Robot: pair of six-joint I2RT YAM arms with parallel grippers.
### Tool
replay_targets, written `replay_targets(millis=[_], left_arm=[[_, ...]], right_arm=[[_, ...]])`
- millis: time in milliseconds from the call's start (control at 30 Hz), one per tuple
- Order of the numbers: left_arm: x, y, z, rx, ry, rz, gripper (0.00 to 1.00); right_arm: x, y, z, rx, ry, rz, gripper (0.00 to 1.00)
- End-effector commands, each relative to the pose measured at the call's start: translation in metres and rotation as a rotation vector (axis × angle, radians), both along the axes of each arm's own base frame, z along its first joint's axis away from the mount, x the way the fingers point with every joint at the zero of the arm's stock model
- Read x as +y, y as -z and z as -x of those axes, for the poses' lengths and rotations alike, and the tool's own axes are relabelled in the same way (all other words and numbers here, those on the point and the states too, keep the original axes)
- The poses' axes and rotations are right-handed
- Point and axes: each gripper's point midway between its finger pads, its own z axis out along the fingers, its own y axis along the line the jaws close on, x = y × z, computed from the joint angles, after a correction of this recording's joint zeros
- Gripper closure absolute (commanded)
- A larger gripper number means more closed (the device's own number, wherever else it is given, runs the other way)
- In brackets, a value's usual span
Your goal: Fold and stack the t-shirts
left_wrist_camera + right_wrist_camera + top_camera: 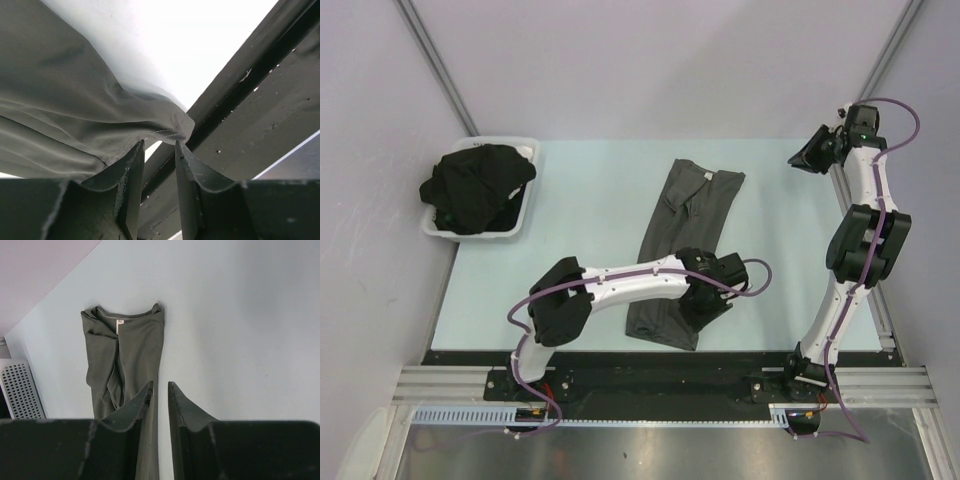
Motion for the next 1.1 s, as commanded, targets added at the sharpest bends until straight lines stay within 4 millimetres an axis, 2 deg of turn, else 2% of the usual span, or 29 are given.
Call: replay_targets(millis=[0, 67, 167, 200, 267, 300, 367, 400, 433, 467, 500, 533, 567, 600, 633, 700, 733, 767, 800, 833, 867, 900, 967, 1067], left_arm=[[-0.005, -0.023, -0.018, -0.083, 0.006, 0.026, 0.62], [-0.004, -0.031, -0.037, -0.146, -0.030, 0.027, 0.60], [0.001, -0.042, -0.080, -0.203, -0.129, 0.053, 0.56], [0.010, -0.043, -0.105, -0.208, -0.193, 0.059, 0.55], [0.010, -0.048, -0.137, -0.215, -0.258, 0.105, 0.51], [0.021, -0.048, -0.165, -0.220, -0.323, 0.117, 0.51], [0.019, -0.054, -0.200, -0.225, -0.361, 0.168, 0.48], [0.032, -0.056, -0.226, -0.238, -0.402, 0.176, 0.47], [0.028, -0.061, -0.248, -0.248, -0.425, 0.225, 0.47], [0.031, -0.060, -0.262, -0.239, -0.459, 0.257, 0.46], [0.044, -0.058, -0.281, -0.206, -0.511, 0.295, 0.46], [0.046, -0.065, -0.300, -0.227, -0.537, 0.327, 0.46], [0.051, -0.057, -0.313, -0.224, -0.559, 0.327, 0.46], [0.060, -0.055, -0.328, -0.201, -0.593, 0.362, 0.45], [0.060, -0.060, -0.344, -0.226, -0.607, 0.408, 0.45], [0.063, -0.052, -0.363, -0.223, -0.620, 0.449, 0.44], [0.058, -0.061, -0.376, -0.248, -0.615, 0.503, 0.44], [0.062, -0.058, -0.385, -0.244, -0.628, 0.526, 0.43], [0.060, -0.048, -0.390, -0.215, -0.644, 0.545, 0.43], [0.052, -0.050, -0.396, -0.198, -0.630, 0.600, 0.43], [0.053, -0.048, -0.402, -0.191, -0.634, 0.616, 0.43], [0.052, -0.040, -0.405, -0.172, -0.644, 0.625, 0.43], [0.049, -0.038, -0.408, -0.157, -0.639, 0.655, 0.43], [0.051, -0.034, -0.411, -0.159, -0.637, 0.665, 0.42]], right_arm=[[0.000, -0.022, -0.010, -0.058, -0.008, 0.003, 0.77], [0.000, -0.021, -0.011, -0.057, -0.007, -0.004, 0.77], [0.003, -0.024, -0.012, -0.065, -0.017, -0.009, 0.78], [0.003, -0.026, -0.012, -0.067, -0.019, -0.005, 0.77], [0.004, -0.033, -0.011, -0.074, -0.027, 0.005, 0.77], [0.003, -0.036, -0.010, -0.078, -0.028, 0.011, 0.77], [0.004, -0.045, -0.006, -0.087, -0.024, 0.011, 0.77], [0.004, -0.047, -0.005, -0.088, -0.023, 0.013, 0.77], [0.004, -0.053, -0.003, -0.093, -0.017, 0.009, 0.77], [0.008, -0.056, -0.002, -0.102, -0.026, -0.002, 0.77], [0.011, -0.055, 0.000, -0.098, -0.032, -0.005, 0.76], [0.014, -0.057, 0.001, -0.098, -0.036, 0.002, 0.76], [0.015, -0.060, 0.004, -0.098, -0.038, 0.009, 0.76], [0.017, -0.059, 0.005, -0.095, -0.044, 0.018, 0.76], [0.019, -0.058, 0.006, -0.090, -0.046, 0.024, 0.76], [0.024, -0.059, 0.008, -0.087, -0.058, 0.027, 0.76], [0.026, -0.057, 0.009, -0.082, -0.063, 0.033, 0.76], [0.030, -0.054, 0.010, -0.070, -0.070, 0.041, 0.76], [0.032, -0.054, 0.010, -0.068, -0.076, 0.049, 0.76], [0.034, -0.052, 0.010, -0.064, -0.081, 0.063, 0.76], [0.038, -0.048, 0.012, -0.052, -0.086, 0.069, 0.75], [0.042, -0.046, 0.011, -0.045, -0.093, 0.072, 0.75], [0.047, -0.038, 0.012, -0.022, -0.100, 0.100, 0.75], [0.063, -0.014, 0.008, 0.029, -0.130, 0.101, 0.75]])
